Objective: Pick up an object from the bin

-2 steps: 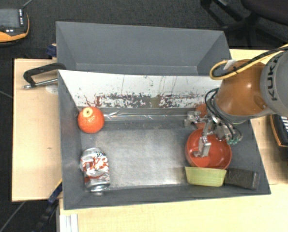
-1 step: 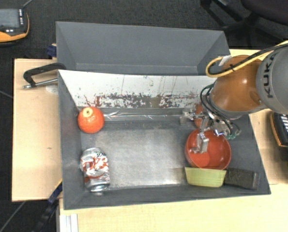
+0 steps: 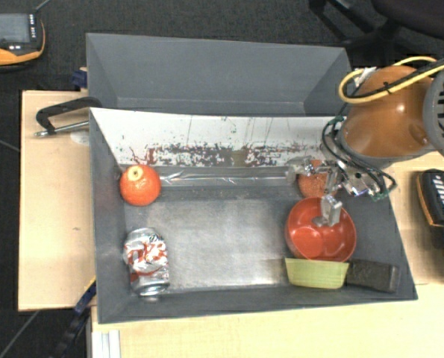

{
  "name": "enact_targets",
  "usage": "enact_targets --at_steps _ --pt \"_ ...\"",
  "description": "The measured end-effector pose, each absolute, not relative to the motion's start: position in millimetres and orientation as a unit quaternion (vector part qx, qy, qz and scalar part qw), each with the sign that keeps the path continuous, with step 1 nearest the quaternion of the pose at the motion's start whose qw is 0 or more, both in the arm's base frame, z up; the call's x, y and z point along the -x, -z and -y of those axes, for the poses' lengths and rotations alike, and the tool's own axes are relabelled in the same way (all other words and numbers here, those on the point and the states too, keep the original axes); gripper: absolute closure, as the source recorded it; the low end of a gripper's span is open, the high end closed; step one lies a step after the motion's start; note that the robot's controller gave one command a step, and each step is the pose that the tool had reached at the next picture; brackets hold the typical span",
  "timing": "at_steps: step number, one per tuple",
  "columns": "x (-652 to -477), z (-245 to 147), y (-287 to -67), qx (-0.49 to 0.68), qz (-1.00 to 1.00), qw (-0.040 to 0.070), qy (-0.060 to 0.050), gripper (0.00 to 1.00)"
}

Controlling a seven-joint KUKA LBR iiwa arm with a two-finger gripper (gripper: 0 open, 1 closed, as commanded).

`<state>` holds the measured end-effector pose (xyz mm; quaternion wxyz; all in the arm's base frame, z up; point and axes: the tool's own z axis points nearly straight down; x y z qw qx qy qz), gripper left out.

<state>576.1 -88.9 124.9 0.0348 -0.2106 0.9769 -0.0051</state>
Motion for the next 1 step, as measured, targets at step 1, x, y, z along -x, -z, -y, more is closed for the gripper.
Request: enact_targets --at_steps 1 --pt "-579.2 56.6 -91.4 0.321 -0.946 0.035 0.008 0.0"
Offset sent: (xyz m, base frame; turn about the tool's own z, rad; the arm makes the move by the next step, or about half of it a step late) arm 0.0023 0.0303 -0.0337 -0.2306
